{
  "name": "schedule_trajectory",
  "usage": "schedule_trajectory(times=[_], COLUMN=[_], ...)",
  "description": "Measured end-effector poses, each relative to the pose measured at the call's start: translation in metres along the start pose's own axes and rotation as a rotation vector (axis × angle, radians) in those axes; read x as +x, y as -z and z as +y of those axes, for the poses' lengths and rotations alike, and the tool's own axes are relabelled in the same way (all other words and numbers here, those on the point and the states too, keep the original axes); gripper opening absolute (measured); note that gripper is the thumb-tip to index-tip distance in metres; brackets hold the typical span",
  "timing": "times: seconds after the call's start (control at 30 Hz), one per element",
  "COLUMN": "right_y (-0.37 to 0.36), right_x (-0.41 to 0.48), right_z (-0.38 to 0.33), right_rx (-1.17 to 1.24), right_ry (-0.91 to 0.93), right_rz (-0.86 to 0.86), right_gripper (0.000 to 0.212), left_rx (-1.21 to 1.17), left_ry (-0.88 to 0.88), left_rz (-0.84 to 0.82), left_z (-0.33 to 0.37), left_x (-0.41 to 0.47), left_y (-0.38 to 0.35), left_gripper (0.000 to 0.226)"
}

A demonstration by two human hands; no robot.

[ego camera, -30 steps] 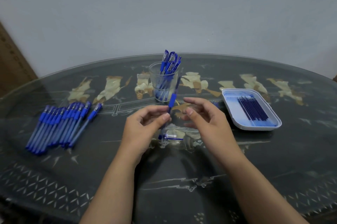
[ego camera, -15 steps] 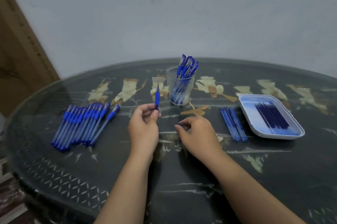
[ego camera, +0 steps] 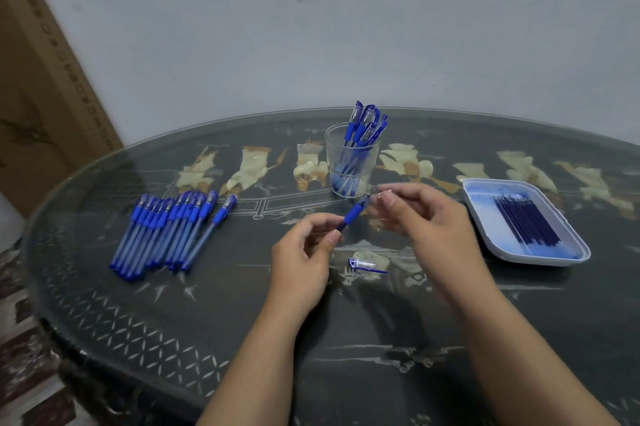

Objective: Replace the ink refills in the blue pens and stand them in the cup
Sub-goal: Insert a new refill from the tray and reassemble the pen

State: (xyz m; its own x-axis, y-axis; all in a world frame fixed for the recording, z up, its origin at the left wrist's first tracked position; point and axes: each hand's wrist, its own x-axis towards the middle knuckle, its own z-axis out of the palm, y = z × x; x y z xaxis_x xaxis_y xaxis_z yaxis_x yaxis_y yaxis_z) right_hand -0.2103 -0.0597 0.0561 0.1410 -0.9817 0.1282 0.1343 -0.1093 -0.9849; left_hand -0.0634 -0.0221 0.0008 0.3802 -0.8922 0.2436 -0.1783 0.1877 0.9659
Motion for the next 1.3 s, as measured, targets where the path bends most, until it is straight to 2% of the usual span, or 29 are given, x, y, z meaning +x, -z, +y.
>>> schedule_trajectory(times=[0.07, 0.3, 0.5, 0.57, 0.67, 0.77, 0.83, 0.93, 1.0, 1.07, 1.13, 1.2, 1.3], right_y=[0.006, 0.013, 0.011, 0.011, 0.011, 0.011, 0.012, 0.009, 0.008, 0.009, 0.01, 0.009, 0.007], right_x=[-0.001, 0.0, 0.002, 0.002, 0.002, 0.002, 0.002, 0.002, 0.002, 0.002, 0.002, 0.003, 0.003], right_z=[-0.009, -0.011, 0.0, 0.003, 0.004, 0.001, 0.001, 0.004, 0.005, 0.005, 0.006, 0.007, 0.008], right_rx=[0.076, -0.04, -0.356, -0.428, -0.365, -0.153, -0.178, -0.313, -0.348, -0.293, -0.278, -0.338, -0.36], right_ry=[-0.022, -0.049, 0.055, 0.096, 0.101, 0.082, 0.133, 0.171, 0.153, 0.138, 0.149, 0.191, 0.182], right_rz=[-0.018, -0.097, -0.082, -0.043, -0.014, -0.073, -0.112, -0.016, 0.025, -0.007, -0.056, -0.034, 0.022], right_gripper=[0.013, 0.011, 0.003, 0.011, 0.026, 0.023, 0.021, 0.005, 0.019, 0.023, 0.021, 0.008, 0.02], left_rx=[0.031, 0.064, 0.07, 0.047, 0.016, 0.003, 0.003, 0.006, -0.003, -0.006, -0.005, 0.002, -0.004], left_ry=[-0.018, -0.029, -0.036, -0.029, -0.02, -0.022, -0.02, -0.016, -0.012, -0.009, -0.011, -0.021, -0.02], left_rz=[-0.038, -0.048, -0.058, -0.063, -0.067, -0.065, -0.071, -0.081, -0.078, -0.076, -0.08, -0.078, -0.075], left_z=[0.001, 0.002, 0.002, 0.003, 0.003, 0.002, 0.002, 0.002, 0.003, 0.003, 0.003, 0.003, 0.004], left_x=[-0.002, -0.002, -0.002, -0.003, -0.002, -0.001, -0.002, -0.002, -0.002, -0.002, -0.002, -0.002, -0.002], left_y=[-0.001, -0.001, 0.0, 0.0, -0.001, -0.001, 0.0, -0.001, -0.001, -0.001, -0.001, -0.001, -0.002], left_gripper=[0.036, 0.037, 0.038, 0.035, 0.031, 0.032, 0.033, 0.032, 0.032, 0.032, 0.032, 0.032, 0.032])
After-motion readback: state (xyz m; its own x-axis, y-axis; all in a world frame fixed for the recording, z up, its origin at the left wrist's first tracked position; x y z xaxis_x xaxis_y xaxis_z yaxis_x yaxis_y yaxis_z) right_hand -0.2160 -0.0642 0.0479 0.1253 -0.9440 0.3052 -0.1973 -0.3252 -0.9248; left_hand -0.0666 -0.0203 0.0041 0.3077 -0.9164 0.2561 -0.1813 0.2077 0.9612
